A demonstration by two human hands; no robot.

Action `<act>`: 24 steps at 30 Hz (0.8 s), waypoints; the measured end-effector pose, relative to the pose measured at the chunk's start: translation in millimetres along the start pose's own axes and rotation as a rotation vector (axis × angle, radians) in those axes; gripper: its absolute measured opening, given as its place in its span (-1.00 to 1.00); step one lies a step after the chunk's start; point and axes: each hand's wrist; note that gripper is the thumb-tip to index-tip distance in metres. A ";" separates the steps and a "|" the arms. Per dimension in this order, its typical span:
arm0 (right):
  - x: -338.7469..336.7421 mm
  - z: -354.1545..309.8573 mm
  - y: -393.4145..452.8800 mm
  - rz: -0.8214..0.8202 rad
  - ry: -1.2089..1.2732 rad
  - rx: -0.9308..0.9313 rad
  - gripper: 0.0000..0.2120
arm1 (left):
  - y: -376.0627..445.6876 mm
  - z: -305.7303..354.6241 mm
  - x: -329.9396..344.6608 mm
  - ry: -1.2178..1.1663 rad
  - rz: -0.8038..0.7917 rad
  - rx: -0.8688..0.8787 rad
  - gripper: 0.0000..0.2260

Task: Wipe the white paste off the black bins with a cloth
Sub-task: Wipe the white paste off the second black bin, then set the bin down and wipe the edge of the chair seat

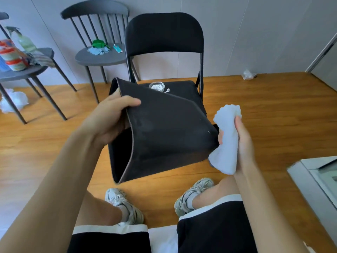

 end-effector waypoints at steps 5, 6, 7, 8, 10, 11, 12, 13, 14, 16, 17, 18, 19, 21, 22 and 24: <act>-12.6 9.1 6.8 0.098 0.138 0.003 -0.71 | 2.1 -19.1 -6.5 0.213 -0.040 -0.062 -0.82; -10.7 9.3 8.0 0.108 0.133 -0.018 -0.73 | 5.5 -24.5 -5.8 0.191 0.046 -0.052 -0.83; -7.8 9.6 9.5 0.131 0.092 -0.048 -0.73 | 8.5 -29.7 -3.5 0.156 0.115 -0.048 -0.84; -4.4 9.8 11.4 0.165 0.036 -0.085 -0.73 | 11.4 -34.6 -0.5 0.115 0.151 -0.055 -0.85; -1.9 12.0 18.5 0.234 -0.068 -0.150 -0.74 | 16.6 -42.2 8.8 0.039 0.160 -0.098 -0.86; -2.5 14.4 23.3 0.256 -0.095 -0.164 -0.75 | 20.7 -46.6 11.9 0.029 0.146 -0.112 -0.85; -4.4 17.6 28.8 0.278 -0.107 -0.161 -0.75 | 25.7 -51.9 13.8 0.038 0.132 -0.117 -0.81; -8.5 21.4 35.5 0.305 -0.107 -0.144 -0.75 | 30.7 -57.1 16.7 0.049 0.129 -0.117 -0.76; -13.6 24.6 42.7 0.332 -0.101 -0.119 -0.77 | 36.8 -63.3 19.2 0.056 0.142 -0.118 -0.73; -26.6 30.8 60.1 0.389 -0.116 -0.076 -0.80 | 49.6 -77.5 26.9 0.071 0.194 -0.134 -0.73; -35.1 33.7 69.2 0.419 -0.139 -0.061 -0.80 | 56.0 -85.5 31.0 0.084 0.219 -0.142 -0.75; -44.7 36.4 78.7 0.452 -0.157 -0.049 -0.80 | 63.4 -94.4 35.0 0.102 0.237 -0.145 -0.76; -55.6 39.0 89.0 0.487 -0.174 -0.036 -0.80 | 71.9 -103.4 40.3 0.118 0.248 -0.147 -0.76; -79.7 42.8 108.6 0.544 -0.215 0.011 -0.81 | 90.3 -124.0 51.6 0.150 0.247 -0.152 -0.75; -90.6 43.5 117.8 0.567 -0.238 0.045 -0.81 | 99.6 -135.4 57.4 0.174 0.239 -0.157 -0.73; -110.5 43.3 136.3 0.593 -0.281 0.104 -0.80 | 117.7 -161.4 70.6 0.279 0.212 -0.152 -0.69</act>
Point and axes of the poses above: each hand's wrist, its own y-axis towards the middle knuckle, its own x-axis out of the palm, z = x × y, and after that the axes turned 7 degrees about z, right-handed
